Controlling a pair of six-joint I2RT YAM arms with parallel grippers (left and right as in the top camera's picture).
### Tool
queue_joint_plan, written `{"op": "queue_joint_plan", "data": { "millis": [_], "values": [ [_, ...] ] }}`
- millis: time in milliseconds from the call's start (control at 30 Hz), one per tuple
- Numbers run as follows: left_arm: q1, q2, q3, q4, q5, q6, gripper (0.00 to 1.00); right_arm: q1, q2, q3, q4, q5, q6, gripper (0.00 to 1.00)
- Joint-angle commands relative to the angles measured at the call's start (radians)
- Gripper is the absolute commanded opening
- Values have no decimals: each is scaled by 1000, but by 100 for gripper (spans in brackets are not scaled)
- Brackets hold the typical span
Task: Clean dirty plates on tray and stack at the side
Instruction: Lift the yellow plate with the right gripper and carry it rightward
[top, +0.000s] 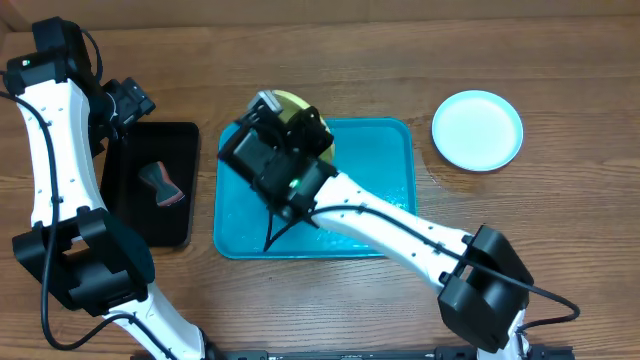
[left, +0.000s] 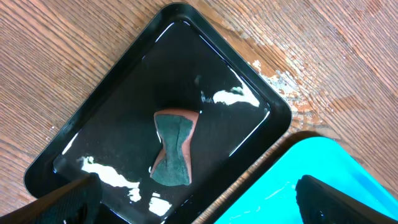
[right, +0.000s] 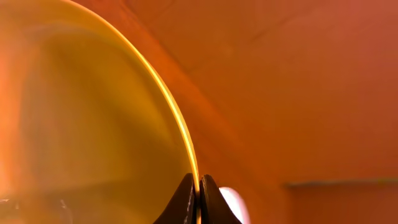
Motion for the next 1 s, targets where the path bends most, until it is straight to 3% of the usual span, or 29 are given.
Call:
{"op": "queue_joint_plan", "data": {
  "millis": [0, 267, 467, 533, 600, 700, 767, 833, 967],
  "values": [
    [-1, -6, 12, -2, -10, 1, 100, 34, -29, 23, 45, 187, -219, 4],
    [-1, -6, 12, -2, -10, 1, 100, 61, -29, 23, 162, 365, -302, 4],
    [-1, -6, 12, -2, -10, 1, 100, 60, -29, 23, 168, 375, -303, 4],
    [-1, -6, 12, -2, -10, 1, 100, 59, -29, 23, 168, 374, -283, 4],
    [-1, -6, 12, -2, -10, 1, 100, 52, -29, 21, 166, 355, -147, 4],
    [-1, -6, 12, -2, -11, 1, 100, 16, -29, 19, 40, 73, 127, 4],
    [-1, -6, 12, -2, -10, 1, 100, -34, -27, 19, -65, -252, 139, 4],
    [-1, -6, 12, -2, -11, 1, 100, -92, -27, 19, -124, -441, 171, 4],
    [-1, -6, 12, -2, -10, 1, 100, -214, -55, 23, -185, -472, 396, 4]
  ]
}}
